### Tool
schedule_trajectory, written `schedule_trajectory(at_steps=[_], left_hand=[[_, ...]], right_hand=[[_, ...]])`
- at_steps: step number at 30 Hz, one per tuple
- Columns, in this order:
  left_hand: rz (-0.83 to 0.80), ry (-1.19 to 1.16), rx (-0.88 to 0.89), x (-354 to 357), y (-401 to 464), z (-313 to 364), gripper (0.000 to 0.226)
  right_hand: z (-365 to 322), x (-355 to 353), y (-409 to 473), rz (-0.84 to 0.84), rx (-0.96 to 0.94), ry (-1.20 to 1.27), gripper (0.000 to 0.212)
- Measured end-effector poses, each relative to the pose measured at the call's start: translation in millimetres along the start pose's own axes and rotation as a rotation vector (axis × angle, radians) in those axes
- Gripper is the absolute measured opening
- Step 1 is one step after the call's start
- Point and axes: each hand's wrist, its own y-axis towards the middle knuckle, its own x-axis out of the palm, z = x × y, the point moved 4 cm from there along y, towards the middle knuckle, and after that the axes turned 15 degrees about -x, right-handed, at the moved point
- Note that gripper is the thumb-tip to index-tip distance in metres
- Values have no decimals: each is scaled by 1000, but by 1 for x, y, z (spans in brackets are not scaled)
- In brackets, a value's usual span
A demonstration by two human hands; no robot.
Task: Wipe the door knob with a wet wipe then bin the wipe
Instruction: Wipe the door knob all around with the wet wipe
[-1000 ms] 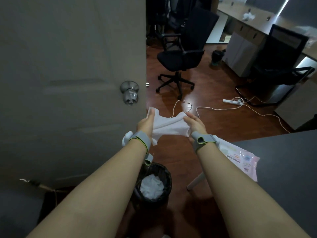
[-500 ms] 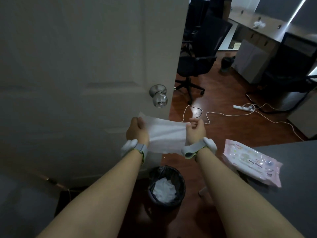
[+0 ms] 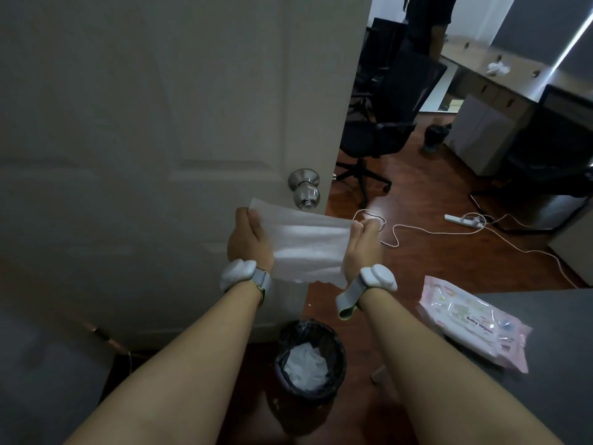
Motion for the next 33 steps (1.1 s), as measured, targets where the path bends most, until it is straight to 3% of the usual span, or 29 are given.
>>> schedule_trajectory(at_steps=[8, 12, 26, 33], left_hand=[[116, -78, -29, -5, 19, 46, 36], [110, -29, -129, 2, 39, 61, 40], [-216, 258, -498, 51, 65, 25, 50], [-450, 265, -520, 84, 47, 15, 42]], right_hand=[[-24, -16, 57, 59, -67, 31, 21], [-31, -16, 91, 38, 41, 89, 25], [9, 32, 112, -191, 237, -60, 42], [21, 59, 106, -165, 271, -5, 36]])
